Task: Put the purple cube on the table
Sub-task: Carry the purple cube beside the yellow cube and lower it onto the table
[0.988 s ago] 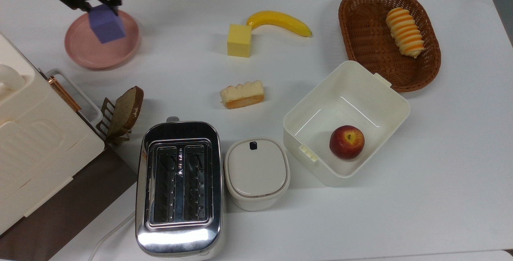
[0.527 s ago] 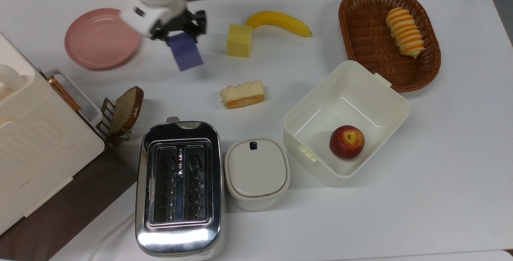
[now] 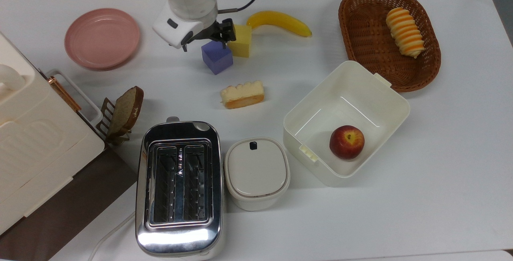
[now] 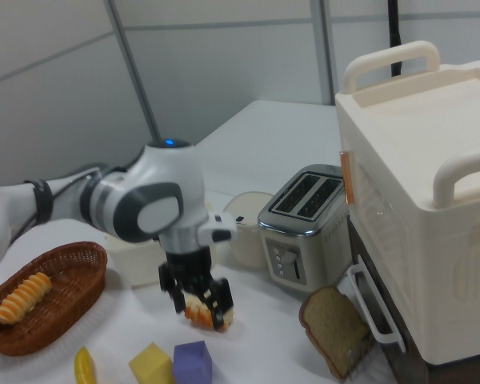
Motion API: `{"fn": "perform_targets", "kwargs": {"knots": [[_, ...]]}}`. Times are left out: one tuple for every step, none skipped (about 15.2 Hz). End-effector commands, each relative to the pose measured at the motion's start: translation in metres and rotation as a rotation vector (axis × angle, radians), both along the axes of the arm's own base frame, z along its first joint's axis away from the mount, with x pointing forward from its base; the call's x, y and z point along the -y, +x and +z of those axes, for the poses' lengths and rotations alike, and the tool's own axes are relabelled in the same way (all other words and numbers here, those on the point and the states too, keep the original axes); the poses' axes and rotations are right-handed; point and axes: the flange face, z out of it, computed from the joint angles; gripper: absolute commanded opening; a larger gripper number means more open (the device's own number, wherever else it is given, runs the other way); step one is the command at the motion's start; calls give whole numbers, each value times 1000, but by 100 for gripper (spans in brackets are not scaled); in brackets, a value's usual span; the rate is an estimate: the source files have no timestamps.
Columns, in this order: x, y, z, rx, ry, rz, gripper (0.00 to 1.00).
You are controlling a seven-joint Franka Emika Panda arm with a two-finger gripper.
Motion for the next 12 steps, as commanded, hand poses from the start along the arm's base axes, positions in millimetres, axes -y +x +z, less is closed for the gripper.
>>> {"fn": "perform_targets", "kwargs": {"knots": [[-33, 11, 75, 59, -30, -101, 100], [-30, 12, 96, 70, -29, -111, 100], [-25, 11, 114, 89, -24, -118, 100], [-18, 8, 132, 116, -15, -125, 100], [-11, 4, 145, 142, -10, -133, 100], [-4, 2, 154, 157, -8, -152, 100], [1, 0, 164, 176, -10, -161, 100], [3, 0, 166, 177, -10, -165, 100], [6, 1, 166, 179, -11, -170, 100], [8, 1, 165, 177, -12, -174, 100], [11, 1, 165, 177, -13, -180, 100], [14, 1, 166, 180, -8, -184, 100]]}}
